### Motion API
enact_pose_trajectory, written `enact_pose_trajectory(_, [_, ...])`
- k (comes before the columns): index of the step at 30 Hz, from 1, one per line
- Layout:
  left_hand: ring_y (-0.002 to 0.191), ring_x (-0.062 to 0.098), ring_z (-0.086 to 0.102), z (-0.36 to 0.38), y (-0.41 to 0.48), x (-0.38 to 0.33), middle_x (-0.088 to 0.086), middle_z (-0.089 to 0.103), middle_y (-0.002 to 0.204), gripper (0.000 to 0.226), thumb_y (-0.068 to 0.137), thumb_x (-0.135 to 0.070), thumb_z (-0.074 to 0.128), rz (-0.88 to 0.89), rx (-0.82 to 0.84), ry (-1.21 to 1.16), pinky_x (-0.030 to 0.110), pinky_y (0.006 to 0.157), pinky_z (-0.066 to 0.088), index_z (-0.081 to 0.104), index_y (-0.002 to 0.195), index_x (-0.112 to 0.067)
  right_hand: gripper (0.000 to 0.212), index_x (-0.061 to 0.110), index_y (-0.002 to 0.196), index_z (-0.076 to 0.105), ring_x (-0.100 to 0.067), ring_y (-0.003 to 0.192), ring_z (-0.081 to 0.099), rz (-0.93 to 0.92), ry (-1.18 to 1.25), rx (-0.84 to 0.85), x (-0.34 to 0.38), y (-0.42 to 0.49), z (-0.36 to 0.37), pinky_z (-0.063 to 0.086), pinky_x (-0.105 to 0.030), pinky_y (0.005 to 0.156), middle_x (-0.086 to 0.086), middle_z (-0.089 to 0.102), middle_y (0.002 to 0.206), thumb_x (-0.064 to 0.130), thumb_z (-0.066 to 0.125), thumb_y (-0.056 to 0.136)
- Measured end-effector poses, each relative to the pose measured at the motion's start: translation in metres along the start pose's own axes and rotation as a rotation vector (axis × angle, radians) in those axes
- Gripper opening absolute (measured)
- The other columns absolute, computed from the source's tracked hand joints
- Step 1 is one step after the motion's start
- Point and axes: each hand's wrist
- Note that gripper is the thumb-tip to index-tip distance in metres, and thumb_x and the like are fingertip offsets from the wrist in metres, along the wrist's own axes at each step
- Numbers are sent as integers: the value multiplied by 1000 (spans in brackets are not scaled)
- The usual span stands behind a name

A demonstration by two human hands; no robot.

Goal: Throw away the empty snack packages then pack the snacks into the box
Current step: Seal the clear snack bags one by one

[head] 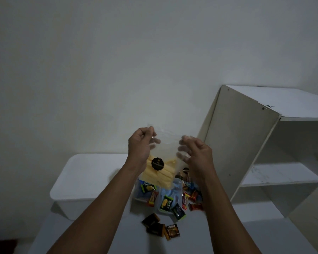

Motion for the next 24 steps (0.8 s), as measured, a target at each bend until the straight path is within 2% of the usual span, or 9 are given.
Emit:
enact_pose_trajectory(2, [78, 15, 68, -7, 1, 9, -1, 68, 89, 17, 94, -30, 64, -45, -6, 75, 39, 83, 51, 65, 85, -16, 24, 0, 102, 73, -16, 74, 68, 37, -142, 59, 1, -2, -3, 62, -34, 72, -6, 74, 86, 21, 70, 90])
enact_pose_trajectory(4, [97, 14, 65, -12, 1, 22, -2, 67, 104, 26, 85, -40, 74, -54, -124, 208, 36, 92, 51, 67, 96, -18, 20, 3, 101, 75, -16, 72, 70, 5, -211, 1, -4, -3, -1, 62, -32, 70, -8, 76, 86, 19, 72, 89])
enact_pose_trajectory(5, [102, 15, 61, -13, 0, 27, -2, 64, 108, 34, 80, -44, 77, -57, -211, 268, 34, 89, 50, 65, 101, -19, 18, 4, 101, 76, -15, 72, 71, -29, -240, -51, -10, -3, -1, 61, -30, 69, -8, 76, 84, 18, 73, 89])
enact_pose_trajectory(7, [96, 18, 60, -12, -5, 30, 1, 61, 104, 42, 76, -48, 79, -71, -302, 318, 30, 79, 48, 62, 100, -18, 16, 8, 101, 77, -7, 71, 71, -113, -299, -121, -22, -3, 1, 58, -20, 68, -5, 76, 79, 17, 73, 88])
enact_pose_trajectory(10, [71, 20, 61, -5, -10, 23, 6, 63, 81, 47, 76, -54, 77, -170, -206, 214, 34, 63, 54, 62, 89, -11, 16, 11, 102, 77, 1, 69, 70, -209, -342, -159, -35, -6, 5, 50, -7, 64, -2, 76, 79, 18, 74, 88])
enact_pose_trajectory(12, [65, 22, 59, 0, -12, 15, 7, 59, 76, 52, 75, -52, 79, -258, -154, 90, 36, 62, 57, 61, 88, -6, 15, 9, 100, 78, -1, 71, 71, -231, -352, -162, -40, -7, 7, 52, -8, 66, -2, 77, 80, 17, 75, 87])
enact_pose_trajectory(16, [87, 28, 69, 0, -5, 6, 11, 66, 99, 36, 81, -32, 80, -374, -81, -53, 40, 66, 61, 65, 98, -4, 8, 14, 93, 78, -9, 79, 73, -283, -385, -73, -47, -9, 12, 57, -18, 72, -2, 77, 85, 13, 76, 85])
enact_pose_trajectory(20, [92, 28, 69, -3, -2, 9, 11, 67, 100, 24, 85, -19, 76, -423, -70, -121, 44, 71, 62, 66, 101, -3, 3, 17, 84, 78, -12, 79, 72, -312, -430, -48, -49, -6, 13, 57, -24, 73, 0, 76, 81, 15, 76, 86])
enact_pose_trajectory(24, [92, 29, 70, -6, -2, 14, 14, 68, 103, 20, 86, -15, 74, -442, -68, -140, 44, 72, 61, 66, 99, -3, 14, 22, 72, 74, -19, 75, 71, -304, -482, -14, -52, -3, 14, 58, -34, 71, 0, 74, 74, 18, 79, 84])
Point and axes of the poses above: each hand's wrist, its own y-axis towards the middle knuckle, its own z-axis out of the palm, x = y × z
